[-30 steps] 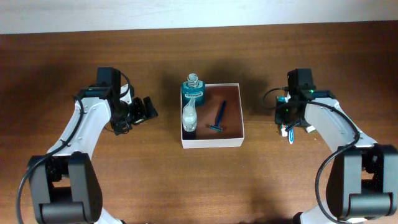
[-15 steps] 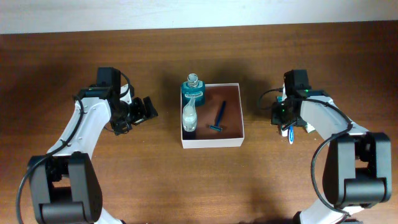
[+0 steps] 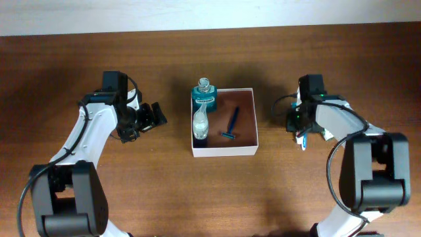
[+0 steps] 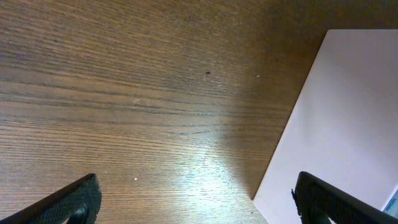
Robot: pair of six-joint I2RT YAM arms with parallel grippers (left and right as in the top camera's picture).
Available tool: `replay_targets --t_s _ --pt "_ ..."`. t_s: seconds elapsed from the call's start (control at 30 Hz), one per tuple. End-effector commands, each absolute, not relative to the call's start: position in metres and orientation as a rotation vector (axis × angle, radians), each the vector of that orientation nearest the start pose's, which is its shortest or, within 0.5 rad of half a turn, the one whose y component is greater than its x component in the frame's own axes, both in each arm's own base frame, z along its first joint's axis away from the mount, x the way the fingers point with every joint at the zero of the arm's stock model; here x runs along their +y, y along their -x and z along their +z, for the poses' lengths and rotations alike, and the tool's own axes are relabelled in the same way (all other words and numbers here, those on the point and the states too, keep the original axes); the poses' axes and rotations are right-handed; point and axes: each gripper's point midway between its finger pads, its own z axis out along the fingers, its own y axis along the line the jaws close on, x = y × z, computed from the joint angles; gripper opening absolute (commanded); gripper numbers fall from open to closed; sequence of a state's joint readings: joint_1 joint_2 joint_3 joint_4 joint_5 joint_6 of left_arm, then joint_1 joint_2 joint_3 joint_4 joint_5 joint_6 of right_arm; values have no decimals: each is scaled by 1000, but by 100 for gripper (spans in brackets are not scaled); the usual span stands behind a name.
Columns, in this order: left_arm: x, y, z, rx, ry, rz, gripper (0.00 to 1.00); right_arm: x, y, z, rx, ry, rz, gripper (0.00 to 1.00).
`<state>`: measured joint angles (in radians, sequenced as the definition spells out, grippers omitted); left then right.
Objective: Pack container
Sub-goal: 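Lower and close the right gripper on the toothpaste tube's end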
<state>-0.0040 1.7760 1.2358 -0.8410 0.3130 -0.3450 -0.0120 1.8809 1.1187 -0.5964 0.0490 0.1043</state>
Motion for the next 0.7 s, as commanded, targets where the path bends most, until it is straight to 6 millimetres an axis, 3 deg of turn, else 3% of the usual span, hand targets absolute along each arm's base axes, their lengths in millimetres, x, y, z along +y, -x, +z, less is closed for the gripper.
replay_targets --t_s 0.0,0.4,0.67 --pt "-54 -357 59 2945 466 -509 99 -10 -354 -26 3008 -173 -37 52" --pt "-54 -357 59 2945 466 -509 99 -16 -355 -23 3000 -188 -96 53" --pt "-54 -357 59 2945 467 -509 100 -26 -369 12 2962 -195 -175 61"
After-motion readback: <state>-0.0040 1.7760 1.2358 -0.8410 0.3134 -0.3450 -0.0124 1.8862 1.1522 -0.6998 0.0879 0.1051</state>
